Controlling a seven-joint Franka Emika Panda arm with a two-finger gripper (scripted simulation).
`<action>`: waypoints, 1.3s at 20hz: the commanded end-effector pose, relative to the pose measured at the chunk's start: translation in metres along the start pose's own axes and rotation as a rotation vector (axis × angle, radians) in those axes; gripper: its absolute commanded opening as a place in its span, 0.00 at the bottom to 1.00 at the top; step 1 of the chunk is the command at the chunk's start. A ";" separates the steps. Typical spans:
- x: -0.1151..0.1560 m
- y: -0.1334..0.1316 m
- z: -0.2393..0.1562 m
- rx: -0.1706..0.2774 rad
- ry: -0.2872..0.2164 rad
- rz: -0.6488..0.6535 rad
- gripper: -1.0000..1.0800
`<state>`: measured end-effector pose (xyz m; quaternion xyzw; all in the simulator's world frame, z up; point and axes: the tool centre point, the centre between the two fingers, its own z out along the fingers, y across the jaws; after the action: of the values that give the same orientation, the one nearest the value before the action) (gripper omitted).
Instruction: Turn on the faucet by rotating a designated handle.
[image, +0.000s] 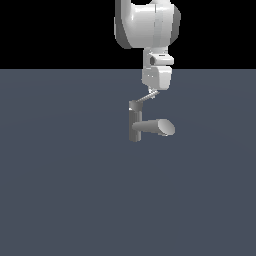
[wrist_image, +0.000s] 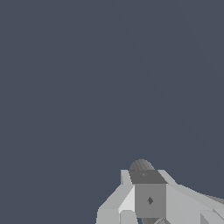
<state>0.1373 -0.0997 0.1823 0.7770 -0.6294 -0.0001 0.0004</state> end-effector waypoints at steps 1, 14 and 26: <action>0.000 -0.001 0.000 0.001 0.000 0.002 0.00; 0.003 0.028 0.000 0.000 0.000 0.001 0.00; 0.006 0.062 0.000 0.000 0.000 0.001 0.00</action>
<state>0.0913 -0.1070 0.1937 0.7811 -0.6243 0.0101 -0.0082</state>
